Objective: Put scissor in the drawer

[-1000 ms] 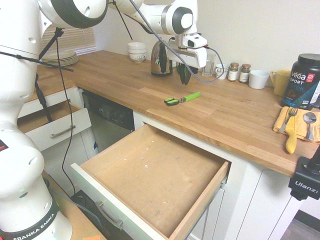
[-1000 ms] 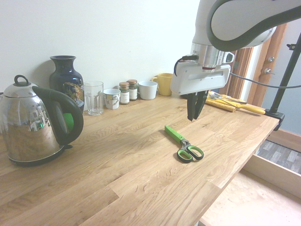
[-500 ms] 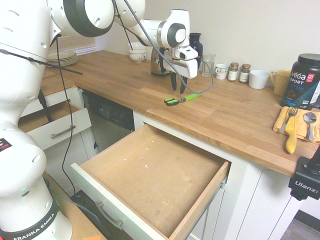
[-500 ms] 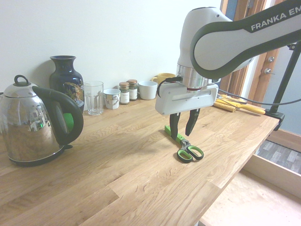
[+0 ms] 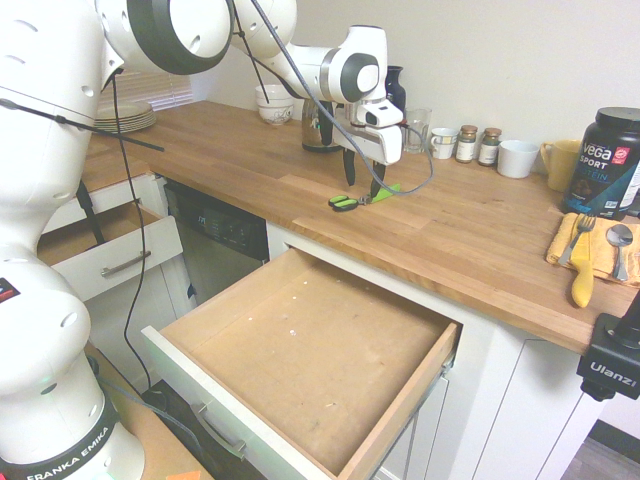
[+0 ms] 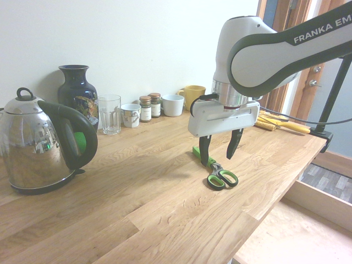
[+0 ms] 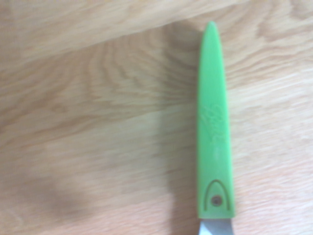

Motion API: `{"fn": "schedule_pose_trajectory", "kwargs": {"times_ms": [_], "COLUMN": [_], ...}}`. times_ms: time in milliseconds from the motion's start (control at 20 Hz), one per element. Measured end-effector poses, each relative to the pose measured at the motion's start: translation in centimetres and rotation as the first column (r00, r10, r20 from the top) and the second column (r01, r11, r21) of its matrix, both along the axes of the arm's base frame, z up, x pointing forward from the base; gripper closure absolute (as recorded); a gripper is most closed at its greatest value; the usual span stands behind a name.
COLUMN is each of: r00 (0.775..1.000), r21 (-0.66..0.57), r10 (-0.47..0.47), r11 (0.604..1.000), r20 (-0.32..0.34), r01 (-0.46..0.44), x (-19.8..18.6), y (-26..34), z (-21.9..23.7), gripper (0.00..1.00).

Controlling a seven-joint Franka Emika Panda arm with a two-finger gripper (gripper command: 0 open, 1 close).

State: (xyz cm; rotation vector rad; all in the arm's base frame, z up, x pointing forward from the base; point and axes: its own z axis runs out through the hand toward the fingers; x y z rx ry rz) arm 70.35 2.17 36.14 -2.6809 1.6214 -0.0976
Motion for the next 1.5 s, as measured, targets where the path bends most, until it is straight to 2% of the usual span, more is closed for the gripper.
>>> {"fn": "schedule_pose_trajectory", "kwargs": {"times_ms": [300, 350, 1500], "r00": [1.0, 1.0, 0.999], "r21": [-0.002, -0.002, -0.002], "r10": [0.001, 0.004, 0.035], "r11": [1.0, 1.0, 0.999], "r20": [-0.022, -0.024, -0.032], "r01": [-0.001, -0.004, -0.035], "x": [-0.2, -0.2, -0.1], "y": [-0.6, -0.7, -1.0], "z": [-1.4, -1.5, -2.0], "gripper": [0.0, 1.0, 1.0]}}
